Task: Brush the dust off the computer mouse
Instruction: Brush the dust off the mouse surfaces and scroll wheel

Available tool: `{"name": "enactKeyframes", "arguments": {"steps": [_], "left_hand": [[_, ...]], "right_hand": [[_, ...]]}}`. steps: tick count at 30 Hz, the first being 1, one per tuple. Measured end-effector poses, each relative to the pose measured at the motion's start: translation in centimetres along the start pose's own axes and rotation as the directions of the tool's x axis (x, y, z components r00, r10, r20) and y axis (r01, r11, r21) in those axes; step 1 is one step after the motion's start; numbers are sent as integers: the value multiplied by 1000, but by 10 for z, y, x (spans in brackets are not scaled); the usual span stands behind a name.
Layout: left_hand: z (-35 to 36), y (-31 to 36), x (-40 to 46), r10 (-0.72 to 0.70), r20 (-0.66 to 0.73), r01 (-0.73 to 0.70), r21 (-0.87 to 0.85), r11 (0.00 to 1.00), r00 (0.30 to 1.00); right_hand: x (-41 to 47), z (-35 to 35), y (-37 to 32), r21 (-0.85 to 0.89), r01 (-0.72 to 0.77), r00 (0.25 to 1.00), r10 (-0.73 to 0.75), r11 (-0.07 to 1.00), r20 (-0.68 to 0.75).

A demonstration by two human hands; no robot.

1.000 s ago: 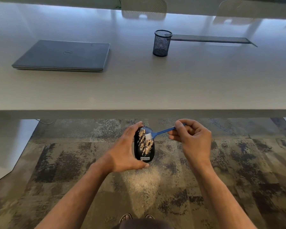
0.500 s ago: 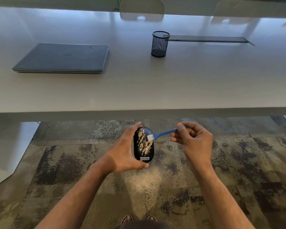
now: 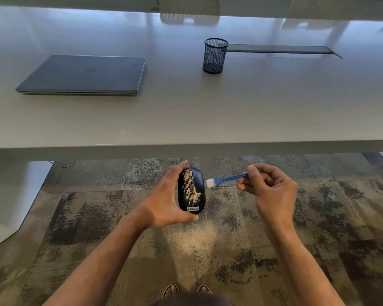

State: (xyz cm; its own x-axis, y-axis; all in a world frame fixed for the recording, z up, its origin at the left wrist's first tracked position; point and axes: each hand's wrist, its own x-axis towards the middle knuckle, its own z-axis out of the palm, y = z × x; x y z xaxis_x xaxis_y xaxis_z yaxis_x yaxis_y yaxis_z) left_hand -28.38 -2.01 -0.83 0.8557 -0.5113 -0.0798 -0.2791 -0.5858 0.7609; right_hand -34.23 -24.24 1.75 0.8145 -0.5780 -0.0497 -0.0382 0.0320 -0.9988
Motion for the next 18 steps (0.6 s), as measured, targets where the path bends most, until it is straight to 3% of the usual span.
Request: {"name": "enactKeyframes", "arguments": {"steps": [6,12,18], "left_hand": [[2,0,1,-8,19,8,15,1000,1000],[2,-2,0,-20,25,20,19,1000,999],[4,-2,1,-12,21,11,17,1000,1000]], "right_hand": [[-9,9,2,8,1,995,-2,1000,100],[-6,-5,3,3,19,1000,-19,1000,18],[-14,6,3,-3,32,994,-31,999,109]]}}
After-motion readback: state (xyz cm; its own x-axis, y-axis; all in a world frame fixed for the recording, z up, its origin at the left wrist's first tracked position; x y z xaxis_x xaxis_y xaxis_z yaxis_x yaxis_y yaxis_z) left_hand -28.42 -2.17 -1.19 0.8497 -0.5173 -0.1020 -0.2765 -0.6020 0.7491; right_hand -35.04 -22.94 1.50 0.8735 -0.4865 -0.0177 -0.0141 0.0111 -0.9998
